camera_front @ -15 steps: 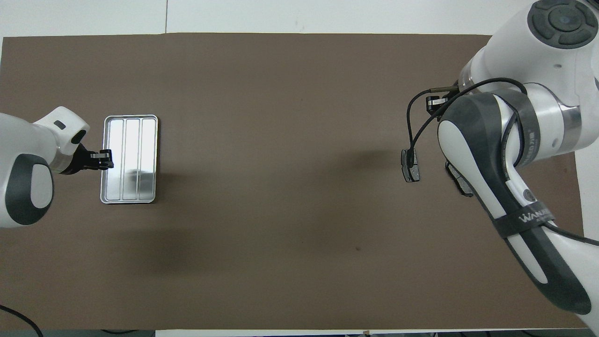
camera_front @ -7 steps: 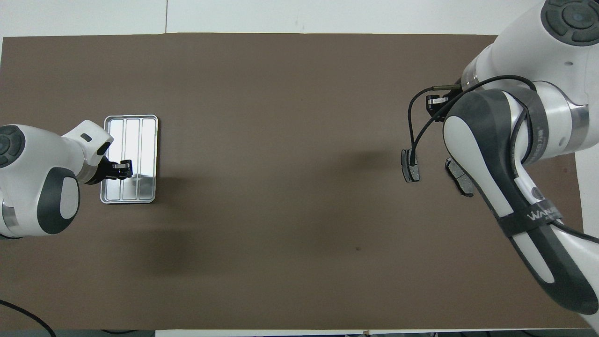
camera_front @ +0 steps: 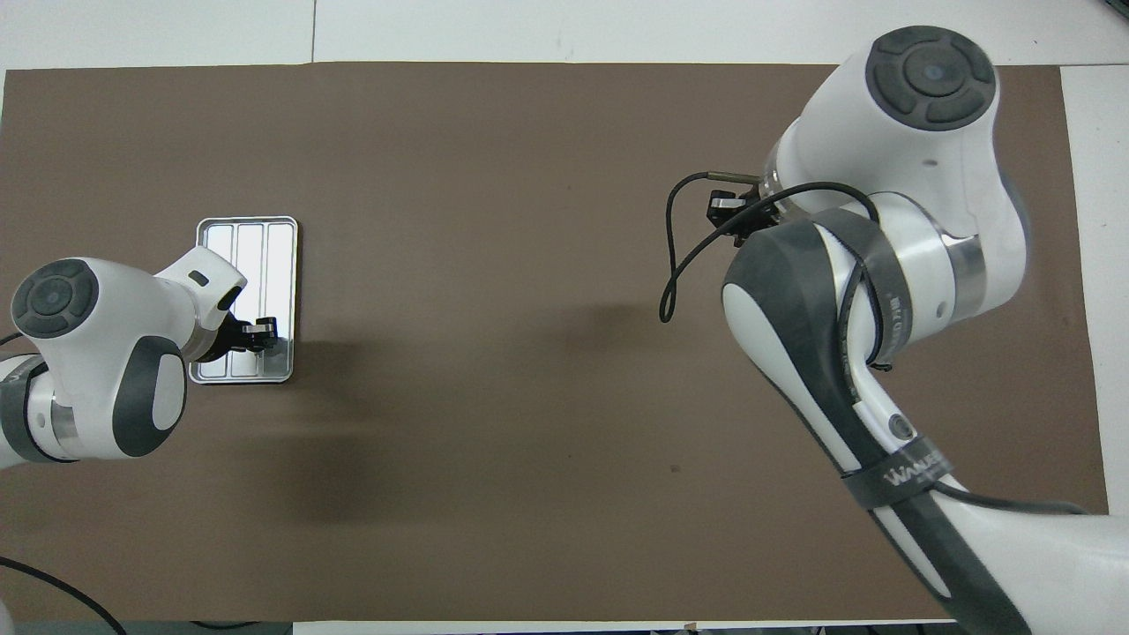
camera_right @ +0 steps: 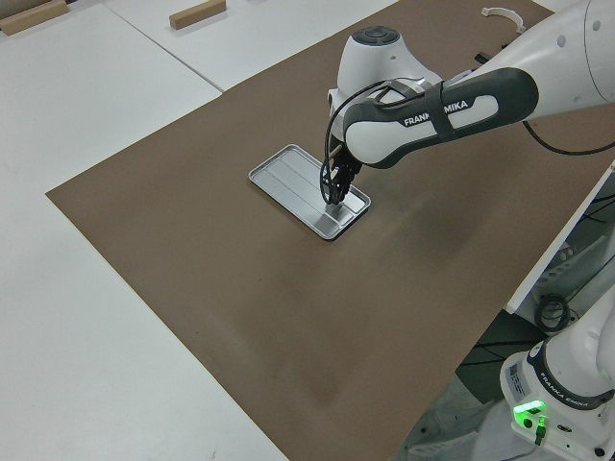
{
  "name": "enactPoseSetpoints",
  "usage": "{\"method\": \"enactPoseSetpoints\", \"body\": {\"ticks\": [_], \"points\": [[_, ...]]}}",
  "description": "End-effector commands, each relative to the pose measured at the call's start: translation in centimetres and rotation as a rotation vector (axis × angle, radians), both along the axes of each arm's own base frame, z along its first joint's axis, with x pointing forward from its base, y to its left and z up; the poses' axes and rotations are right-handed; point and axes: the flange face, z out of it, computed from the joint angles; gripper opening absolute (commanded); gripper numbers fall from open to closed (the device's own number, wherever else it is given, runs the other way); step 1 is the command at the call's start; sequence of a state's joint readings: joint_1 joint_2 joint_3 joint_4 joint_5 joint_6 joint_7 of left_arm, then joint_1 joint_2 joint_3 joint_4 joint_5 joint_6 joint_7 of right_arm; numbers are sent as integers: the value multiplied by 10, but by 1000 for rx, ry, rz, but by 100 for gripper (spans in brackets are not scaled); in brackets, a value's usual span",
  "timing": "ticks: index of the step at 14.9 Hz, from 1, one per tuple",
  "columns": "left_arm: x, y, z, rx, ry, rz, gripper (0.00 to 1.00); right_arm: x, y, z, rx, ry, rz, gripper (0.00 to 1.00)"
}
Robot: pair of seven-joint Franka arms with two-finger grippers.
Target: Pick bearing gear from pile to tray
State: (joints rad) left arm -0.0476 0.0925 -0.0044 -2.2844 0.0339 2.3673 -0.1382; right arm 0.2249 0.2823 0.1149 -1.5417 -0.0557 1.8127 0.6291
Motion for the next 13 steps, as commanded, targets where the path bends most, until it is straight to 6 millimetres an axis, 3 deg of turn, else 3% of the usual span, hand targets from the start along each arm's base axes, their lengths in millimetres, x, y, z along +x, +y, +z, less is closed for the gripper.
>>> {"method": "enactPoseSetpoints", "body": {"ticks": [1,3,8,13], "points": [[-9,-2,-2,-7,-14,12,15,-19,36,14,22,-2,-110,0],[-11,-1,-5,-6,-6,4,15,-35,68,16,25,-3,-174,0],[-15,1,-10,-5,5,-1,15,-70,125,22,59,15,-335,0],[-17,5,-13,-5,5,-9,17,-88,150,27,73,22,-392,0]]}}
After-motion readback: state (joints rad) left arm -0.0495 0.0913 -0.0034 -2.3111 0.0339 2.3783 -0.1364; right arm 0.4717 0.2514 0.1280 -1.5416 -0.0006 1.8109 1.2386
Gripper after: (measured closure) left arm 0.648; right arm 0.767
